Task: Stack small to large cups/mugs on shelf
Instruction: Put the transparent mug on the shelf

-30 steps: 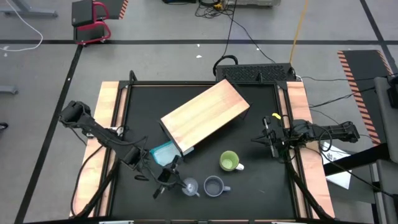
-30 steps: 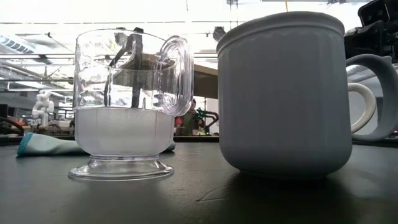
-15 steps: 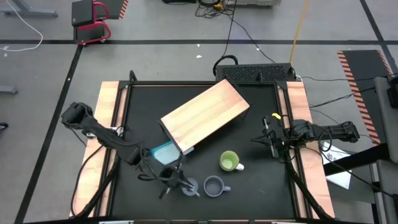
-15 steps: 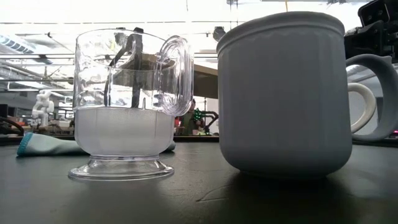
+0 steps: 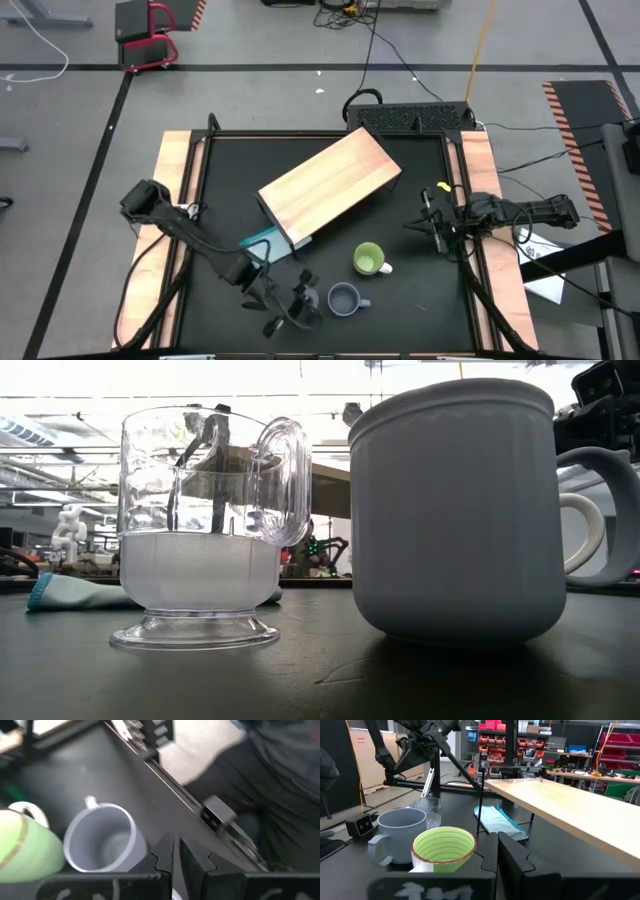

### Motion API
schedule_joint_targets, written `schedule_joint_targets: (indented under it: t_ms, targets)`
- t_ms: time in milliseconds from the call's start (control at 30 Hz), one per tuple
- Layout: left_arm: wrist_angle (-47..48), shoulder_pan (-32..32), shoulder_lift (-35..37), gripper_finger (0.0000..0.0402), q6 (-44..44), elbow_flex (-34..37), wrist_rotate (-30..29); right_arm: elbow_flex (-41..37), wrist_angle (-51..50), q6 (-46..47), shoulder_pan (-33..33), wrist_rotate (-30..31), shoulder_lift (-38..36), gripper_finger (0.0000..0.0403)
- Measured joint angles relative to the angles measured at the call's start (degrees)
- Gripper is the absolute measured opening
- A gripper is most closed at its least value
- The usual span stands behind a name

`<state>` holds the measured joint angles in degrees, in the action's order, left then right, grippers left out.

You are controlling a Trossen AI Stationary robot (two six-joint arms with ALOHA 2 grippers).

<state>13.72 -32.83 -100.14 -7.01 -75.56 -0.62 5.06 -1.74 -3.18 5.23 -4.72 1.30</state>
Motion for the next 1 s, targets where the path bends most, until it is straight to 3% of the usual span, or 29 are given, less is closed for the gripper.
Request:
schedule_joint_targets:
  t_ms: [267, 667, 1000]
  targets:
    - [5.6, -0.2, -0.6, 0.0030, 0.8, -0.5, 7.7, 0.0, 0.0, 0.0, 0.0, 0.0, 0.5, 0.0000]
    - [8.7, 1.0, -1.8, 0.0031, 2.1, -0.4, 2.1, 0.0, 0.2, -0.5, 0.0, 0.0, 0.6, 0.0000]
    - [9.7, 1.7, -1.8, 0.0036, 2.1, -0.4, 1.7, 0.0, 0.2, -0.5, 0.0, 0.0, 0.6, 0.0000]
